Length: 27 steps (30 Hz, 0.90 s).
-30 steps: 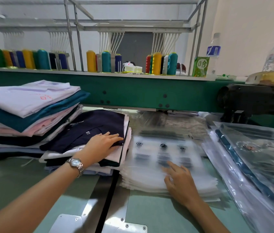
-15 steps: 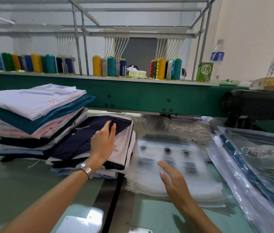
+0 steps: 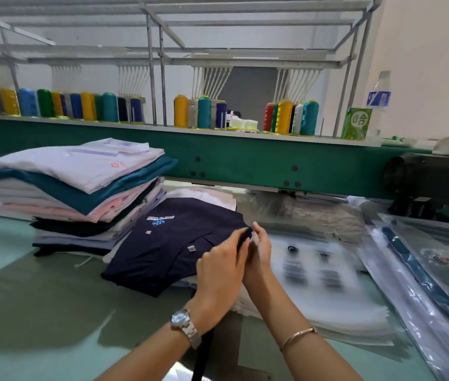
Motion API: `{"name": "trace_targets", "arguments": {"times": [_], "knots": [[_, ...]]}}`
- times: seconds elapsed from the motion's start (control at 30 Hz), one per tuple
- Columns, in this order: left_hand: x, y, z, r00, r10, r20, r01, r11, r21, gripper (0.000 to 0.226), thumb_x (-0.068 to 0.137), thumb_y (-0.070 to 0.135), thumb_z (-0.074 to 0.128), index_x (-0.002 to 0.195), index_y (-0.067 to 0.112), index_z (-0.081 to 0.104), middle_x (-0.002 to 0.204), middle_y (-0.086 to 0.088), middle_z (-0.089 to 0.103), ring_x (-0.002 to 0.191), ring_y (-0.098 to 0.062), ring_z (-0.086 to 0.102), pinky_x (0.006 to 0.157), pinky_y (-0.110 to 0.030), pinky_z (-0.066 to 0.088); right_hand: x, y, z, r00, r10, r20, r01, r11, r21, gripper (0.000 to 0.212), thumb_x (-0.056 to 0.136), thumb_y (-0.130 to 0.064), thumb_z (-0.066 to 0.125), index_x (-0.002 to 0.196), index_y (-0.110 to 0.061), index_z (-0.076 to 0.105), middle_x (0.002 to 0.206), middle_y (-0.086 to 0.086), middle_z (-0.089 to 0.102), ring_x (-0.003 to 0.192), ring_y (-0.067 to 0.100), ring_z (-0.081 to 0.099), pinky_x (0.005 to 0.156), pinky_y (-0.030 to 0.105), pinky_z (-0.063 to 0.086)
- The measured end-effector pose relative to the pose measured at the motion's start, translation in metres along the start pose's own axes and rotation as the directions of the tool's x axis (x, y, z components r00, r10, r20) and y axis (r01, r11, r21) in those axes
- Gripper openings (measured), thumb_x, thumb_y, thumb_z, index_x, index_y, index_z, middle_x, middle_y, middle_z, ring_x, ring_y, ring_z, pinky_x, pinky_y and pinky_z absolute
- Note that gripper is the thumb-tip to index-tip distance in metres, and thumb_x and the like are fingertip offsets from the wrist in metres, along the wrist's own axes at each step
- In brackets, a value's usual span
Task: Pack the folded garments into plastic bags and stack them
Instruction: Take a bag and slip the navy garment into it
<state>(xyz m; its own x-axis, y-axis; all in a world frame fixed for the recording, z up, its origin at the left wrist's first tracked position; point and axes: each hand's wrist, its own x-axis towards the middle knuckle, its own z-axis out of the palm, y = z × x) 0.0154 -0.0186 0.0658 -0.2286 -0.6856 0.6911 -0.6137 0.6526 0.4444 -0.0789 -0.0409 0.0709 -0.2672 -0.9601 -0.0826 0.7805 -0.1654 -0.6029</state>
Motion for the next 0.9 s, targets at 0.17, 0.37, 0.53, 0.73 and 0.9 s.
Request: {"name": "trace_targets", "arguments": {"times": [0.17, 0.37, 0.53, 0.73, 0.9], "knots": [[-0.007, -0.004, -0.005, 0.980, 0.096, 0.176, -0.107, 0.993, 0.049, 0.042, 0.102, 0.050, 0.032, 0.144, 0.044, 0.037, 0.132, 0.015, 0.059, 0.111, -0.011, 0.061, 0.089, -0.029, 0.049, 0.007, 0.002, -0.008, 0.996, -0.072, -0.051, 0.057, 0.967, -0.250, 0.041, 0.090, -0.023, 0.052, 0.064, -0.021, 0.020, 0.049, -0.007, 0.021, 0.040, 0.010, 0.021, 0.038, 0.024, 0.025], [-0.005, -0.055, -0.028, 0.980, 0.055, 0.193, -0.038, 0.995, -0.090, 0.055, 0.098, 0.055, 0.033, 0.149, 0.033, 0.034, 0.153, 0.012, 0.038, 0.145, -0.013, 0.027, 0.120, -0.041, 0.016, 0.013, 0.006, -0.003, 0.999, -0.001, 0.048, 0.010, 0.983, -0.184, 0.034, 0.102, -0.039, 0.036, 0.101, -0.016, 0.061, 0.089, 0.011, 0.070, 0.078, 0.025, 0.065, 0.083, 0.036, 0.050], [0.005, -0.147, -0.055, 0.832, -0.543, -0.112, 0.552, 0.830, 0.077, 0.056, 0.097, 0.035, 0.054, 0.140, 0.002, 0.041, 0.143, -0.024, 0.043, 0.134, -0.040, 0.038, 0.110, -0.050, 0.030, 0.015, 0.004, -0.011, 0.998, 0.006, 0.056, 0.001, 0.992, -0.124, 0.044, 0.106, -0.022, 0.030, 0.091, -0.012, 0.070, 0.067, 0.009, 0.069, 0.054, 0.020, 0.068, 0.044, 0.022, 0.052], [0.007, -0.196, -0.063, 0.568, -0.798, 0.202, 0.790, 0.460, -0.406, 0.059, 0.091, 0.021, 0.069, 0.137, -0.005, 0.044, 0.131, -0.017, 0.054, 0.119, -0.031, 0.053, 0.100, -0.033, 0.040, 0.015, 0.006, -0.017, 0.998, 0.024, 0.065, -0.007, 0.970, -0.242, 0.044, 0.102, -0.002, 0.026, 0.142, -0.013, 0.041, 0.088, 0.019, 0.073, 0.074, 0.025, 0.072, 0.059, 0.025, 0.055], [0.014, -0.198, -0.083, 0.495, -0.755, 0.430, 0.829, 0.263, -0.494, 0.034, 0.079, 0.021, 0.079, 0.105, 0.001, 0.069, 0.097, -0.016, 0.074, 0.083, -0.025, 0.070, 0.071, -0.031, 0.054, 0.019, 0.002, -0.023, 1.000, 0.016, 0.027, -0.007, 0.947, -0.321, 0.055, 0.094, 0.010, 0.028, 0.146, -0.006, 0.037, 0.128, 0.014, 0.056, 0.094, 0.022, 0.064, 0.064, 0.028, 0.054]]}}
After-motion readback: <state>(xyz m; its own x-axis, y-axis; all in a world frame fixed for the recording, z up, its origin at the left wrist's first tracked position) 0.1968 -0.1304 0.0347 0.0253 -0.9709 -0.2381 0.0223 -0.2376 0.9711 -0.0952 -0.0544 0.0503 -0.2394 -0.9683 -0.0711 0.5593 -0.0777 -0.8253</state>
